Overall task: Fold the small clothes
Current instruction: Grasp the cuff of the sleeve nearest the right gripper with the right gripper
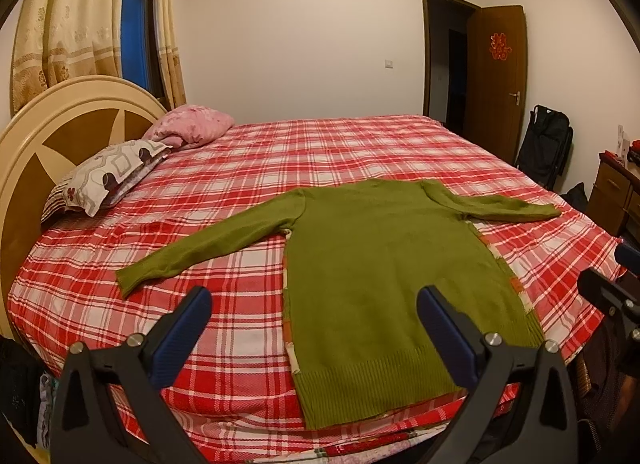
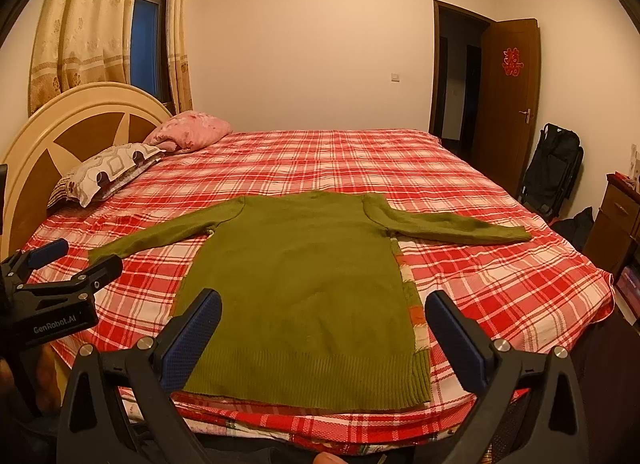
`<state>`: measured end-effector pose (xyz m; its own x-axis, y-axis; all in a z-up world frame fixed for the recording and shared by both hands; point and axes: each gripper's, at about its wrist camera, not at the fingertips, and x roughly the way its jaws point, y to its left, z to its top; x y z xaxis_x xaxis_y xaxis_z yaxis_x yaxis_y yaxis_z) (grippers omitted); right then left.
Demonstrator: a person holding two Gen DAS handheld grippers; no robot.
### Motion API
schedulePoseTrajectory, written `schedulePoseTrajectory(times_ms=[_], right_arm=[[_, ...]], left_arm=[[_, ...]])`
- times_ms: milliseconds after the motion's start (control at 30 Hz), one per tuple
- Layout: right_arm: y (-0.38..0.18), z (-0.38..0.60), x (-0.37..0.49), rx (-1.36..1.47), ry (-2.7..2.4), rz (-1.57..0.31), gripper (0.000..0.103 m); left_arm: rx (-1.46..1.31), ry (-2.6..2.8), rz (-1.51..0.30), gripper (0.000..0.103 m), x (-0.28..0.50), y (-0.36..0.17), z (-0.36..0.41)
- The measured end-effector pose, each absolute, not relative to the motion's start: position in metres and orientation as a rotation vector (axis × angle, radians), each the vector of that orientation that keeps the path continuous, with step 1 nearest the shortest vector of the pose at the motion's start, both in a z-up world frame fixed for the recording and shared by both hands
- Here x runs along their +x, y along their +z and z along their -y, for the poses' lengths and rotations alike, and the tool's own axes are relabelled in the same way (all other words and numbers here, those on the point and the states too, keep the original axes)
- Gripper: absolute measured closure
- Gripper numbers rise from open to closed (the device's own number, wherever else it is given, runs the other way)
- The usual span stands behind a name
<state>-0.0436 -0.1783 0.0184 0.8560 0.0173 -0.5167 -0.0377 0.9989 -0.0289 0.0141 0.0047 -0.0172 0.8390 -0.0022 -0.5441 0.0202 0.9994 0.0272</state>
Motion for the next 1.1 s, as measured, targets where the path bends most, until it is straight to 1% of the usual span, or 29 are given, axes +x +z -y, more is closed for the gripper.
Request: schedulePoseTrajectory(times_ms=[300, 500, 633, 833, 1100], right_arm=[[0.005, 0.184, -0.031, -0.032, 0.034, -0.586, 0.001], [-0.017, 0.212, 0.002, 0.003, 0.03, -0.667, 0.001], [-0.034, 0.253, 0.033, 0.069, -0.021, -0.709, 0.001], [-0.057, 0.335, 0.083, 0.17, -0.146, -0.783, 0.001], [-0.043, 0.454, 0.147, 0.319, -0.331, -0.743, 0.002]], left_arm=[[0.035, -0.028, -0.63, 0.0, 0.03, -0.028, -0.005], [0.089, -0.008, -0.644, 0.0, 0.06, -0.036, -0.009], [0.129, 0.028, -0.65, 0.0, 0.092, -0.045, -0.013], [0.171, 0.041, -0.708, 0.0, 0.15, -0.069, -0.013], [0.156, 0.098, -0.687, 0.0, 0.22, -0.089, -0.015]])
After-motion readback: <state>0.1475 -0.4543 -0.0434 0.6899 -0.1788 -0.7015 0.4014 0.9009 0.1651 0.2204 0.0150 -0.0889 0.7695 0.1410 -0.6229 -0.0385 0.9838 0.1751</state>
